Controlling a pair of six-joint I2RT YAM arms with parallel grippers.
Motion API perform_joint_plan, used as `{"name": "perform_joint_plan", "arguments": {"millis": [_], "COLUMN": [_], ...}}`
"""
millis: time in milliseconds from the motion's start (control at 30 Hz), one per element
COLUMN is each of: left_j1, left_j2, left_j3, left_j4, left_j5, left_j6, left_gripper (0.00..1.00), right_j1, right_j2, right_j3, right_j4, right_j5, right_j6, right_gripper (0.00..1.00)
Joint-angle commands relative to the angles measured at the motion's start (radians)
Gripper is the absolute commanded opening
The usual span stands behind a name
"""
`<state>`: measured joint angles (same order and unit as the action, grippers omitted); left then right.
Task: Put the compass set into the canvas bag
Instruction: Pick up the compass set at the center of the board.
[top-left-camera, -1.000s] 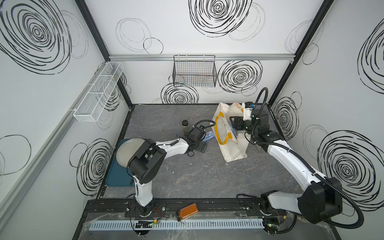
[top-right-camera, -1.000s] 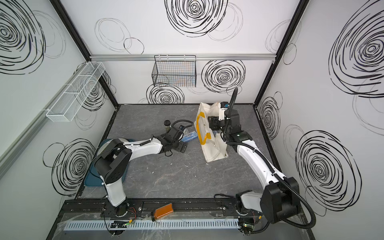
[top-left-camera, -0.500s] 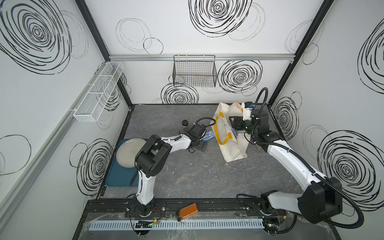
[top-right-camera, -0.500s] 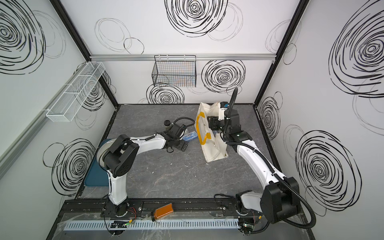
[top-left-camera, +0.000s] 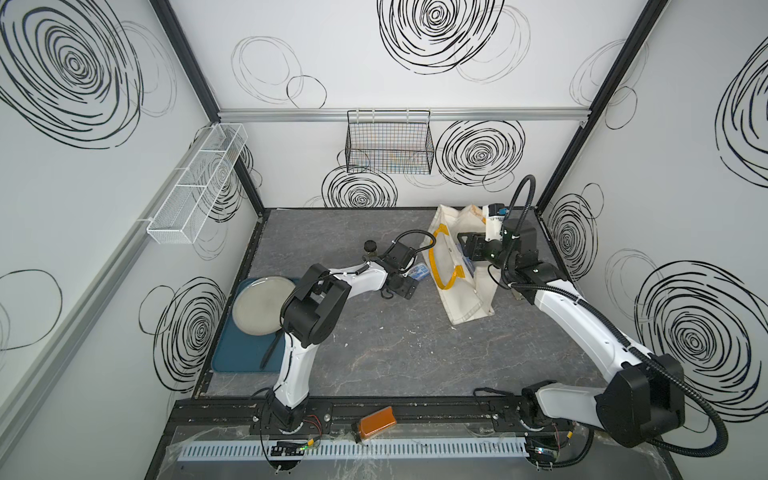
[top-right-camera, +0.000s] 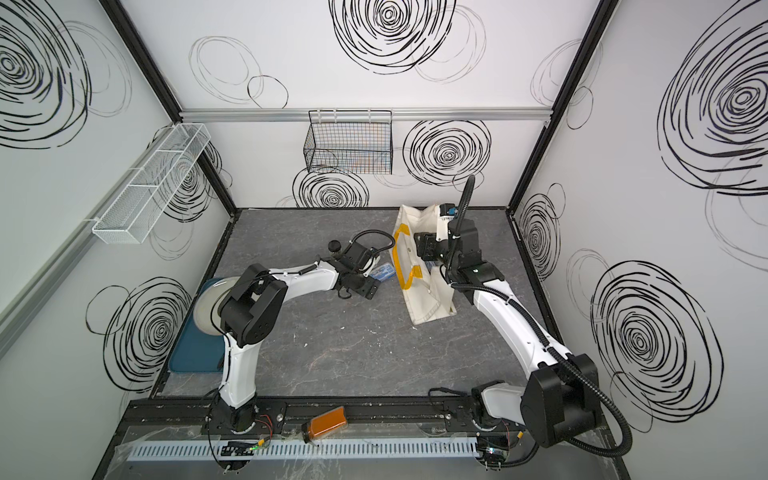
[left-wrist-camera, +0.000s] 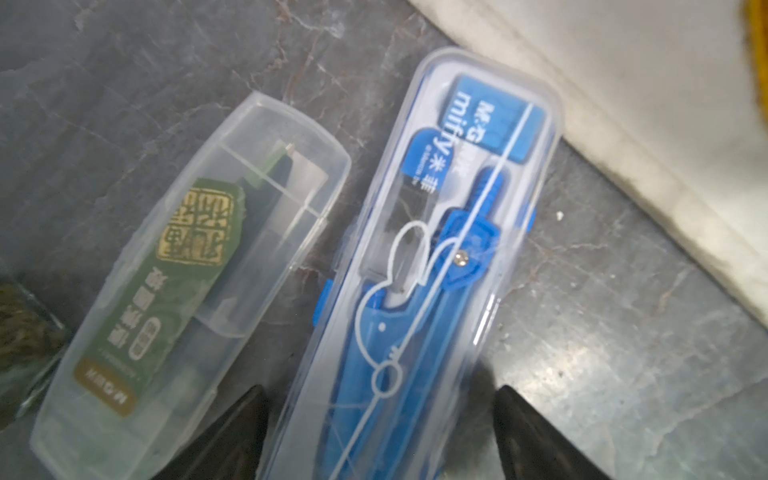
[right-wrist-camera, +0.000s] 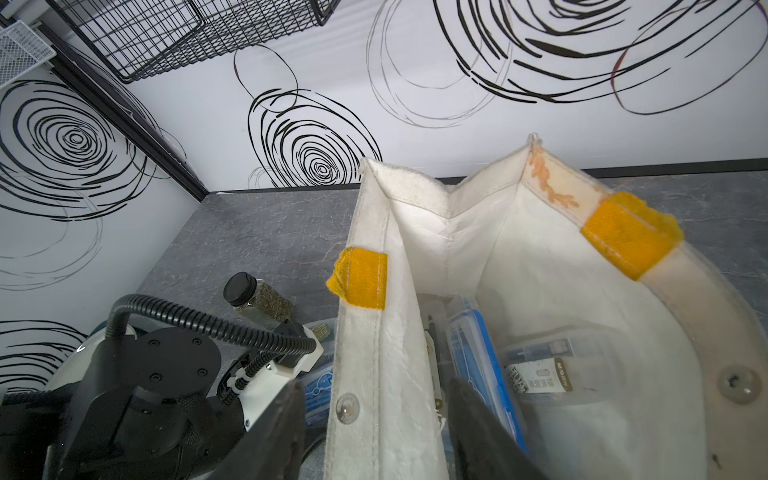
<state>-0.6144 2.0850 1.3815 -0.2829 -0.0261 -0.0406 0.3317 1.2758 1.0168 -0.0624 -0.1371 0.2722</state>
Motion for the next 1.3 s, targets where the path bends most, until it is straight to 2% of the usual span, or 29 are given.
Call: {"name": "perform_joint_plan", "arguments": {"millis": [0, 200, 267, 400, 567, 900, 1100, 1267], "left_j1": [-0.001, -0.012, -0.014, -0.022, -0.031, -0.038, -0.039, -0.045], "left_j2": [0.027, 0.02, 0.019, 0.019, -0.006, -0.175, -0.31, -0.436], "left_j3": [0.002, -0.006, -0.012, -0.022, -0.057, -0.274, -0.46, -0.62], "left_j4": [-0.11, -0.159, -0.156, -0.147, -0.106, 0.121, 0.327, 0.534], "left_j5": [-0.001, -0.043, -0.044, -0.049, -0.063, -0.07, -0.077, -0.113], "left_j6": [0.031, 0.044, 0.044, 0.042, 0.042, -0.009, -0.067, -0.12], "left_gripper": [0.8, 0.74, 0.65, 0.56, 0.53, 0.52, 0.53, 0.53], "right_j1": [0.006, 0.014, 0.016, 0.021, 0.027, 0.062, 0.116, 0.147], "right_j2": [-0.022, -0.015, -0.015, -0.012, -0.018, 0.0, 0.064, 0.15], "right_j3": [-0.006, -0.007, -0.008, -0.005, -0.004, 0.016, 0.067, 0.13], "right_j4": [0.037, 0.047, 0.048, 0.05, 0.053, 0.05, 0.03, 0.02], "right_j5": [-0.002, -0.002, -0.001, 0.001, 0.007, 0.021, -0.005, -0.055], "right_j6": [0.009, 0.01, 0.009, 0.008, 0.005, -0.008, -0.025, 0.01], "right_gripper": [0.58, 0.58, 0.58, 0.58, 0.58, 0.58, 0.58, 0.59]}}
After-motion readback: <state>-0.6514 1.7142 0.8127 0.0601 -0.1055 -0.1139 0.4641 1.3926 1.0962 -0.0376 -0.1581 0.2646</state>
